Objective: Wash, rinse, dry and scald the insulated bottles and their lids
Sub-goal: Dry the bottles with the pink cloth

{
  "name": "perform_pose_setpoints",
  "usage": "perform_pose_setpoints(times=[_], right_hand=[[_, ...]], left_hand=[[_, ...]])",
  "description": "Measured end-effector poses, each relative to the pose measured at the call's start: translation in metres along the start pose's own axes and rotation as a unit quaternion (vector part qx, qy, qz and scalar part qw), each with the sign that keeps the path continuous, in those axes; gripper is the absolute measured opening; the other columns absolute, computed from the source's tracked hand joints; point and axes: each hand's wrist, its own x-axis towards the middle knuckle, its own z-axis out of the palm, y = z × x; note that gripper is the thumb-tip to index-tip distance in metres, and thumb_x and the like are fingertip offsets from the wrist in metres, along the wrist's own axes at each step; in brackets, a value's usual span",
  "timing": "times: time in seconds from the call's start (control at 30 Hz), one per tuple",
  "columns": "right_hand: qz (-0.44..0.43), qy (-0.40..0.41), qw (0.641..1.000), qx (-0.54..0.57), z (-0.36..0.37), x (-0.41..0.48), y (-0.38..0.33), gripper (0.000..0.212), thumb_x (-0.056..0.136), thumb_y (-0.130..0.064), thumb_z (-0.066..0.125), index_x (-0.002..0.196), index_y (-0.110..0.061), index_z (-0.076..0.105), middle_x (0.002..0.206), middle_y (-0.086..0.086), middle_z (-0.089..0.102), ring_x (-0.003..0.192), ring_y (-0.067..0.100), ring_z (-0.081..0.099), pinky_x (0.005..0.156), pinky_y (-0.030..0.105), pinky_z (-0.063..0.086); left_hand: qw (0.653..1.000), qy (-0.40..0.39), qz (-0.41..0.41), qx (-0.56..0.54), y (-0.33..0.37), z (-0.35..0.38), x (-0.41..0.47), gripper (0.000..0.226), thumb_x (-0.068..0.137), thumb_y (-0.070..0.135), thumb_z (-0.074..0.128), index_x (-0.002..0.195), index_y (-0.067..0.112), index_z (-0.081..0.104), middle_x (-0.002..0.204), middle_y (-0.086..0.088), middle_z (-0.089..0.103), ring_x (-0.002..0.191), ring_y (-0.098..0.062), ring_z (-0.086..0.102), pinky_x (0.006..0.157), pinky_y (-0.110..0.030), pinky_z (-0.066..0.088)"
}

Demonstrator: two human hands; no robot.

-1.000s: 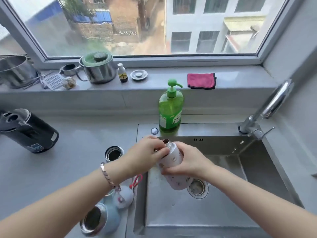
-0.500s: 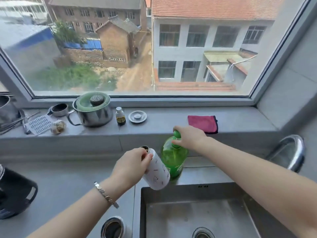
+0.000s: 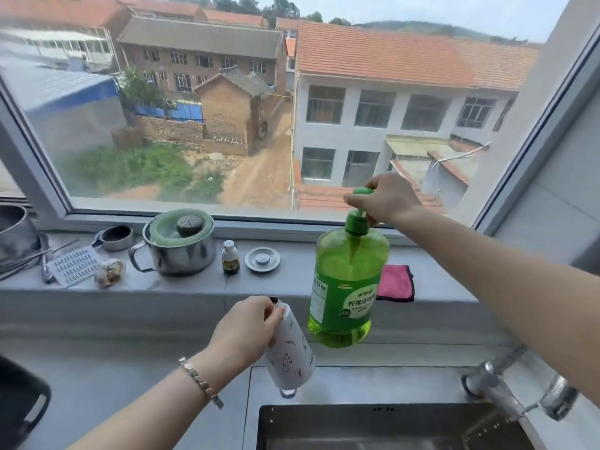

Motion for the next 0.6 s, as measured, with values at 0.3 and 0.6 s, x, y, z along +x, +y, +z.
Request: perform_pose_setpoints(times=[0.3, 0.6], right_hand=[[0.029, 0.074, 0.997, 0.017, 0.018, 0.064, -0.009, 0.039, 0.076, -0.027, 0.074, 0.090, 0.008, 0.066, 0.088, 0.020, 0.069, 0.070, 0.027, 0.064, 0.074, 0.040, 0.055], [0.001, 0.041, 0.996, 0.082, 0.046, 0.098, 0.011, 0.029, 0.083, -0.032, 0.067, 0.099, -0.008, 0.061, 0.083, 0.001, 0.055, 0.086, 0.020, 0.054, 0.072, 0.026, 0.040]], left_hand=[[0.999, 0.006, 0.033, -0.018, 0.030, -0.010, 0.039, 0.035, 0.097, 0.034, 0.042, 0.065, 0.019, 0.045, 0.067, 0.007, 0.057, 0.072, -0.013, 0.063, 0.067, -0.029, 0.045], [1.000, -0.001, -0.004, 0.002, 0.010, 0.011, 0.064, 0.032, 0.096, 0.036, 0.043, 0.075, 0.016, 0.056, 0.063, 0.009, 0.057, 0.064, -0.006, 0.053, 0.061, -0.025, 0.041]])
